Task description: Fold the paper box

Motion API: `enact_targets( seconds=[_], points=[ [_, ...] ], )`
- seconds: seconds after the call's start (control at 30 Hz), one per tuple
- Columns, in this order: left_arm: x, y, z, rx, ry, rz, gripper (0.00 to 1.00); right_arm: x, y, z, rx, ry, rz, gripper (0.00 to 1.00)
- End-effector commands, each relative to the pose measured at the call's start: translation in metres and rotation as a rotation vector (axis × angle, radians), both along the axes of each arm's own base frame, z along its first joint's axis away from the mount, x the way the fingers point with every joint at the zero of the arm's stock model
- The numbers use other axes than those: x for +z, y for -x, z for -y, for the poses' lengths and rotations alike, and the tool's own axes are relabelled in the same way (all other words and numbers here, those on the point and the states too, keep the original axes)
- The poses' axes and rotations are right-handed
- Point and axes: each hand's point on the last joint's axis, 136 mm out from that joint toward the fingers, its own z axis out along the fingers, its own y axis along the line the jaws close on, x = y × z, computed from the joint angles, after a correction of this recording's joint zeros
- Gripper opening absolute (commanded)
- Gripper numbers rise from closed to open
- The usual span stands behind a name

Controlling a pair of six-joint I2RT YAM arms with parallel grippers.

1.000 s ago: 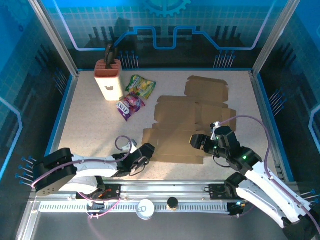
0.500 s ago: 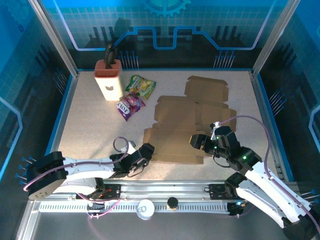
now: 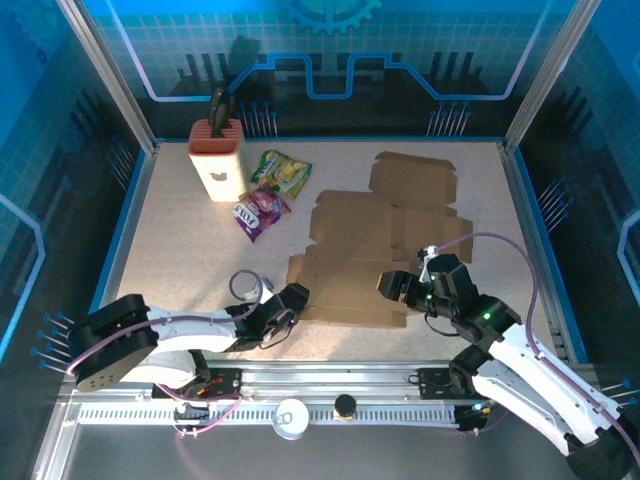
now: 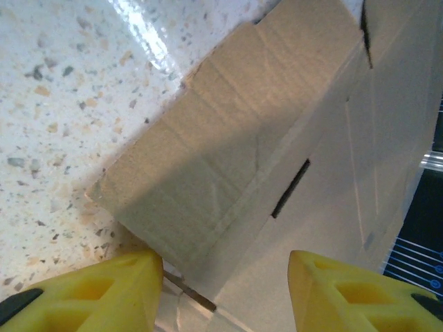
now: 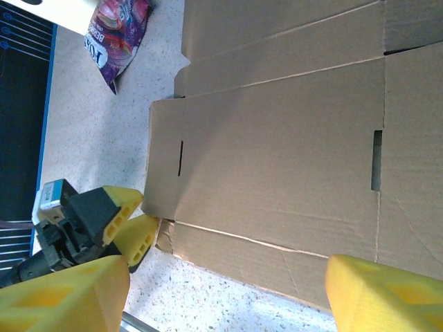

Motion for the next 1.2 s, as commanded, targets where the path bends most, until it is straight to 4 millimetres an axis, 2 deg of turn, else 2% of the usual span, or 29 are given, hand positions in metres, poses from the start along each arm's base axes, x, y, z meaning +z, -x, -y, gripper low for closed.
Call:
enact_targets(
  seconds=[0.0, 0.07, 0.2, 0.3, 0.37, 0.4, 0.57, 0.73, 0.87, 0.97, 1.17],
  points=[
    [-0.004, -0.001, 0.008, -0.009, 0.03, -0.019, 0.51, 0.001, 0.002, -0.004, 0.009, -0.022, 0.004, 0.75],
    [-0.006, -0.002, 0.007, -0.003, 0.026, -0.018, 0.49, 0.001, 0.002, -0.005, 0.009, -0.024, 0.006, 0.75],
    [-0.005, -0.006, 0.002, 0.011, 0.006, 0.002, 0.37, 0.0, 0.002, -0.007, 0.017, -0.03, 0.001, 0.74],
    [0.0, -0.012, 0.001, 0.013, 0.006, 0.033, 0.2, -0.003, 0.004, -0.009, 0.021, -0.037, -0.009, 0.73],
    [0.009, -0.016, 0.004, 0.003, 0.007, 0.064, 0.03, -0.005, 0.007, -0.013, 0.025, -0.05, -0.024, 0.72],
    [0.016, -0.019, 0.006, -0.004, 0.011, 0.084, 0.0, -0.008, 0.008, -0.014, 0.022, -0.055, -0.039, 0.7],
    [0.053, -0.025, 0.008, -0.017, 0.011, 0.16, 0.0, -0.026, 0.023, -0.032, -0.041, -0.096, -0.119, 0.68],
    [0.075, -0.025, 0.007, -0.025, 0.037, 0.196, 0.0, -0.03, 0.034, -0.05, -0.195, -0.187, -0.09, 0.67],
    [0.082, -0.024, 0.012, -0.042, 0.064, 0.208, 0.0, -0.016, 0.033, -0.066, -0.283, -0.294, -0.013, 0.67],
    [0.085, -0.023, 0.015, -0.052, 0.075, 0.215, 0.0, -0.009, 0.026, -0.071, -0.354, -0.391, 0.013, 0.68],
    [0.091, -0.021, 0.02, -0.07, 0.09, 0.234, 0.0, -0.021, 0.017, -0.07, -0.483, -0.478, -0.044, 0.64]
  ],
)
